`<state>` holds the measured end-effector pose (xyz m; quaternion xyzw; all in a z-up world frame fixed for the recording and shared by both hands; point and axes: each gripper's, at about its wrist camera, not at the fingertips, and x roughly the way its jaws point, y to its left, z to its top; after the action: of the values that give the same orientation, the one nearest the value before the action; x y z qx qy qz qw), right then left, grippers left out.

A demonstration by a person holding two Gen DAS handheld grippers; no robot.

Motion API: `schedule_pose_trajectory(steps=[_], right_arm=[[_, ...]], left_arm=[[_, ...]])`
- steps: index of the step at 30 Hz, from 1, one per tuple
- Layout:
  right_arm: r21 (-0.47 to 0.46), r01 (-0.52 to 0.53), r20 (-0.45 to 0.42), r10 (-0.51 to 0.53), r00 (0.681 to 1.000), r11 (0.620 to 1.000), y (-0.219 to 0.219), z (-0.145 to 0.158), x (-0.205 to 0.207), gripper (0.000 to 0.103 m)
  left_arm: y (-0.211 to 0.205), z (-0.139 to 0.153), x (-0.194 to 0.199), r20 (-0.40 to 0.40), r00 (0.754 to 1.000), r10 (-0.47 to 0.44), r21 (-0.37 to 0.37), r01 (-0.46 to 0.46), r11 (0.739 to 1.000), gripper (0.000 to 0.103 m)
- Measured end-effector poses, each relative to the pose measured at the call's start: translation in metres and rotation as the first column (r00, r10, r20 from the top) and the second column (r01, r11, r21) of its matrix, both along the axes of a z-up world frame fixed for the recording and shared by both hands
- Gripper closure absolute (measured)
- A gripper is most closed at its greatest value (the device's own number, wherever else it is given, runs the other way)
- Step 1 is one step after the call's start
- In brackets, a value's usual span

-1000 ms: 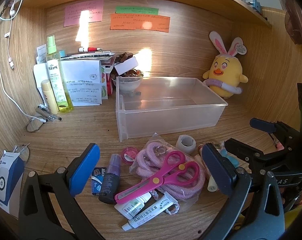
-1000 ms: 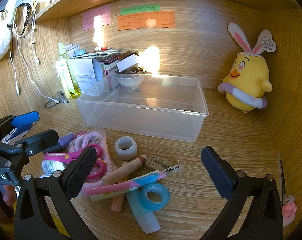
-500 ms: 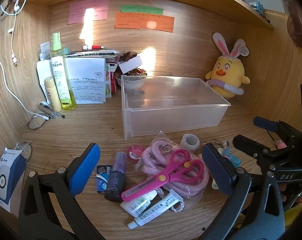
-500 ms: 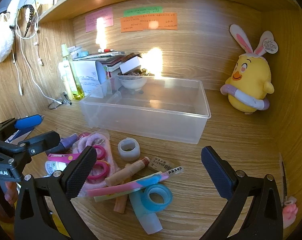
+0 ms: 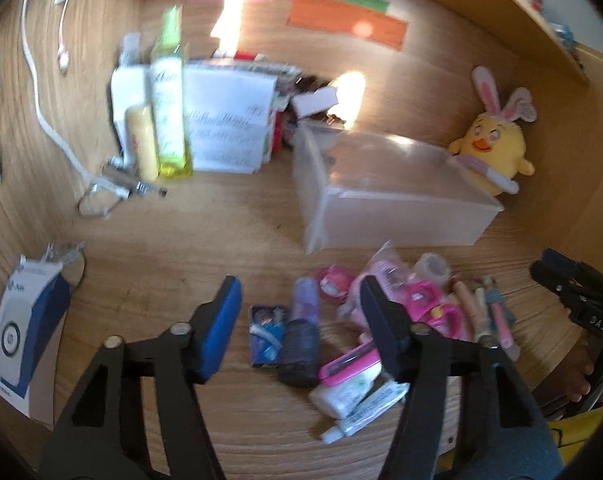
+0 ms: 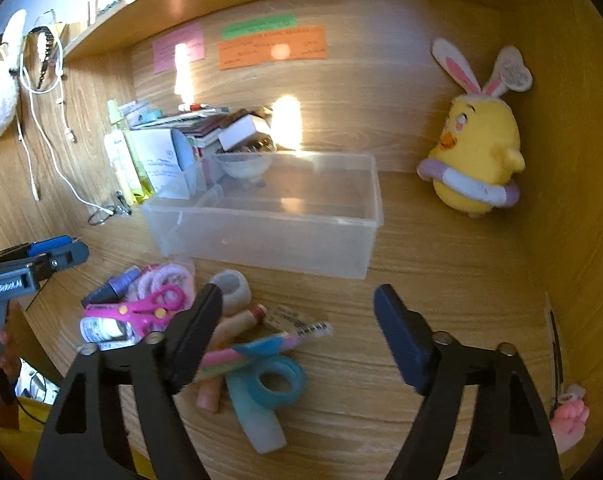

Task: Organize objects
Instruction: 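Grasp the blue Max staple box with the left tool while the right tool grasps the teal tape roll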

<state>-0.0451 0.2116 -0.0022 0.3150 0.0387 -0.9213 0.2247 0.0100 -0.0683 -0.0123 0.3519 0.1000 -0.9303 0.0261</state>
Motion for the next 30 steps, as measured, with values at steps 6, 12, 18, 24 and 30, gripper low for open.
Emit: schedule_pose_trajectory(steps=[6, 12, 18, 24, 30], right_arm=[[0.031, 0.016, 0.065, -0.018, 0.998, 0.999, 0.016, -0.018, 0.002, 0.044], [0.039, -0.029, 0.131, 0.024, 0.991, 0.999, 0.011, -0.036, 0.004, 0.044], [0.028, -0.084, 0.171, 0.078, 0.982, 0.996, -0.005, -0.046, 0.007, 0.044], [0.011, -0.072, 0.200, 0.068, 0.977, 0.997, -0.007, -0.052, 0.002, 0.044], [-0.005, -0.066, 0.219, 0.065, 0.974, 0.998, -0.008, -0.055, -0.004, 0.053]], left_arm=[[-0.020, -0.024, 0.006, 0.080, 0.995, 0.059, -0.007, -0.058, 0.998, 0.058], [-0.026, -0.042, 0.006, 0.144, 0.988, 0.061, -0.003, -0.061, 0.998, 0.058], [-0.017, -0.047, 0.003, 0.161, 0.987, 0.024, 0.001, -0.025, 1.000, 0.058], [-0.010, -0.049, -0.007, 0.162, 0.987, 0.005, -0.010, -0.003, 1.000, 0.058], [-0.004, -0.051, -0.016, 0.156, 0.988, 0.001, -0.081, 0.011, 0.997, 0.058]])
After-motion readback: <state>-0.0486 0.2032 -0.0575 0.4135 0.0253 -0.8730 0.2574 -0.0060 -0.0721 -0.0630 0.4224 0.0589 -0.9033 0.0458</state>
